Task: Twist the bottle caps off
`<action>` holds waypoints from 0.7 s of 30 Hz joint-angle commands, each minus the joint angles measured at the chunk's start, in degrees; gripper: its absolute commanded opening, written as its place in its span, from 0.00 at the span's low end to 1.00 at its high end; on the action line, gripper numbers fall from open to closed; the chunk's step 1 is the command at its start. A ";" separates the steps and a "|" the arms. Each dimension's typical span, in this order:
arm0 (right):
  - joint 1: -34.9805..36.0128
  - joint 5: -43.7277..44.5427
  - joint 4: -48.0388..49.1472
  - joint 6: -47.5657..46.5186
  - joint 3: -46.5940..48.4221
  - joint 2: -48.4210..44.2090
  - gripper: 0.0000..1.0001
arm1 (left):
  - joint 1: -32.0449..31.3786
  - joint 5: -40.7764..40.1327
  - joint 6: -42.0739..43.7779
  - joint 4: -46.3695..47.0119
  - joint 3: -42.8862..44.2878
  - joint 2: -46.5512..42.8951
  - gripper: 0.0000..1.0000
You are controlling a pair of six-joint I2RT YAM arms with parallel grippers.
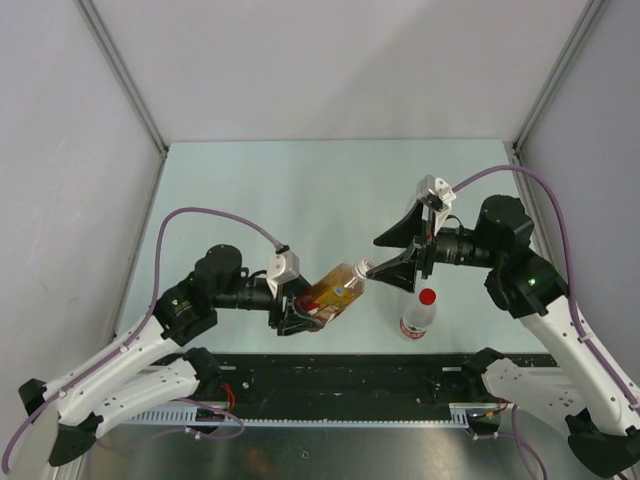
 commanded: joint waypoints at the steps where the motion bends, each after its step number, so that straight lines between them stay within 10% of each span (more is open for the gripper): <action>1: -1.18 2.12 4.93 1.74 1.19 0.38 0.87 | -0.75 -1.52 3.72 4.37 -0.10 -1.98 0.00; 21: -1.23 5.51 15.13 12.72 1.18 2.48 0.97 | -0.76 -26.06 6.65 -1.36 -0.74 -2.14 0.00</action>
